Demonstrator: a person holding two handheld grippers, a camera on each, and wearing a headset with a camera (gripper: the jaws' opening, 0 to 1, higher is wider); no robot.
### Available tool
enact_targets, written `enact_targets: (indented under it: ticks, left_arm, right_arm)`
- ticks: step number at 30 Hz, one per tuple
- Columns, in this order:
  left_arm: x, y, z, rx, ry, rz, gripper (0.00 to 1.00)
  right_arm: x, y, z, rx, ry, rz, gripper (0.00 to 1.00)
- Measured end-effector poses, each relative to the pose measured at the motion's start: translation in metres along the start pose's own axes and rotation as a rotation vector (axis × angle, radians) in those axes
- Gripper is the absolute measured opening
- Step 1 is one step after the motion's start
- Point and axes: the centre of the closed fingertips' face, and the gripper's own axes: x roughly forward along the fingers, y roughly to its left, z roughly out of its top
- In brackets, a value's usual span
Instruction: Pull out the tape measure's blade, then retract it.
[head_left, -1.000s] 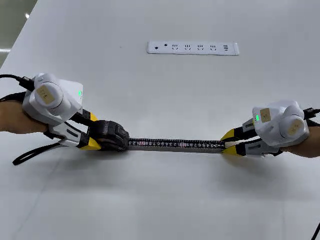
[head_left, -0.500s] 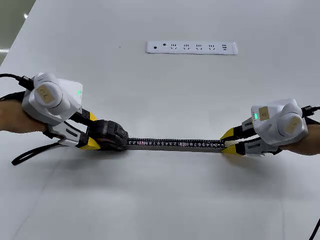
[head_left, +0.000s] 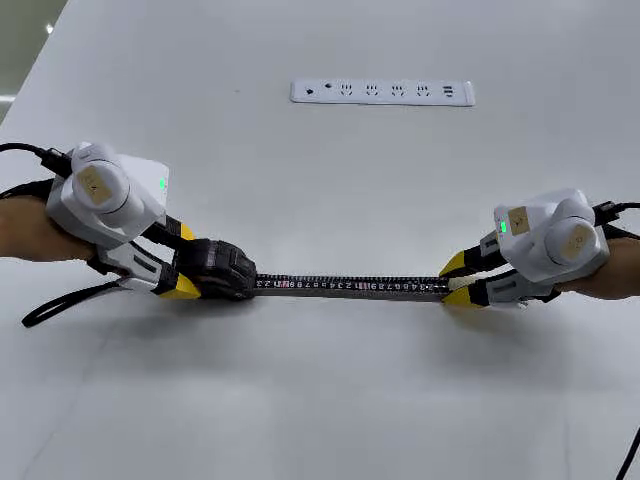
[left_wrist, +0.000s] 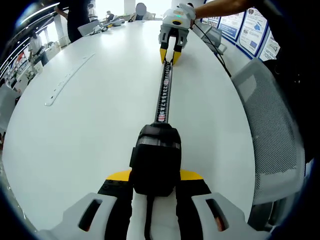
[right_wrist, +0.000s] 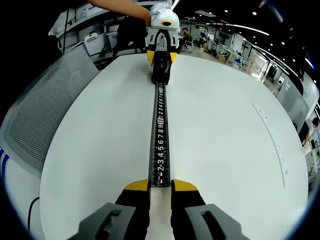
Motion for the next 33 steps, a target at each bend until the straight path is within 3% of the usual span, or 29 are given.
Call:
enact_targets:
  ticks: [15,27,33]
  left_arm:
    - [-0.003,0.003,-0.006,0.029,0.036,0.014,0.3]
    - [-0.008,-0.003,-0.011,0.013,0.036,0.027,0.44]
    - [-0.012,-0.013,-0.017,-0.021,0.028,0.036,0.53]
  right_arm:
    - [-0.002,0.001,0.002,0.006,0.011,-0.01,0.18]
    - [-0.008,0.004,0.0,0.026,0.008,-0.017,0.27]
    - [-0.016,0.009,-0.001,0.044,0.01,-0.029,0.32]
